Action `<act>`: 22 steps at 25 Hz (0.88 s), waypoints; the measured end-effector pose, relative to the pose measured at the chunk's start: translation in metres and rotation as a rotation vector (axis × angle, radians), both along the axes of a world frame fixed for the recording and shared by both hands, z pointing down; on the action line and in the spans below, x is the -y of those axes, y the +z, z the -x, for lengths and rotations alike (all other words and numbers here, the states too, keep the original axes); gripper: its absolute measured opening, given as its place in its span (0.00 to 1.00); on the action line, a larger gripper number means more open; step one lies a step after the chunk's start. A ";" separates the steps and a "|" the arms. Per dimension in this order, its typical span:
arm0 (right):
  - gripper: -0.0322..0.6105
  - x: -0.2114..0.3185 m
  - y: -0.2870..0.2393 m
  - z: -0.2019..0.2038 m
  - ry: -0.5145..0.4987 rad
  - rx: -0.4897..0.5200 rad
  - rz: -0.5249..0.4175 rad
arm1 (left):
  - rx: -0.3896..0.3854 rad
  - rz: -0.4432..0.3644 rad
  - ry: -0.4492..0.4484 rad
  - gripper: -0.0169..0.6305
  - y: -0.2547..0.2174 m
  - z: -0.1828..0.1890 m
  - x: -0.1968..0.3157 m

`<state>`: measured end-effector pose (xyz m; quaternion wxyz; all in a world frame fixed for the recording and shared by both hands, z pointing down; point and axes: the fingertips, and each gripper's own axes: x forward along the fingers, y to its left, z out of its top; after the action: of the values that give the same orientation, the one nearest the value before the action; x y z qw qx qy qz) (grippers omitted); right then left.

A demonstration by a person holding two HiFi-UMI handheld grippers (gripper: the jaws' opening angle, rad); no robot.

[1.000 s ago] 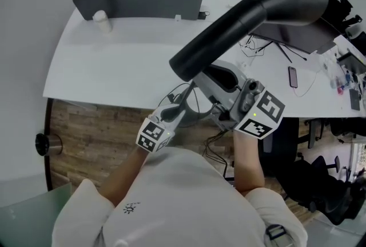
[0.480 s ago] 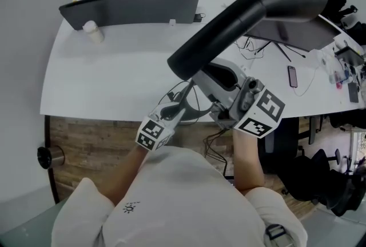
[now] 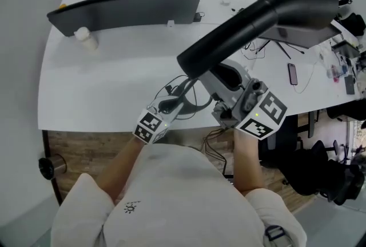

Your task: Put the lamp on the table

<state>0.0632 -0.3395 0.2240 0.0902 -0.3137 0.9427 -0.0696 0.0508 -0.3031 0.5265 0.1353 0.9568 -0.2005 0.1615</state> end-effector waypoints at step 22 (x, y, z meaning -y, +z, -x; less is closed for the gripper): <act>0.12 0.137 0.043 -0.026 0.215 -0.095 0.044 | 0.042 -0.058 0.208 0.09 0.040 -0.027 0.147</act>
<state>0.0889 -0.4769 0.2672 0.0453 -0.4177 0.9051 -0.0650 0.0780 -0.4505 0.5668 0.0856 0.9723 -0.1077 0.1889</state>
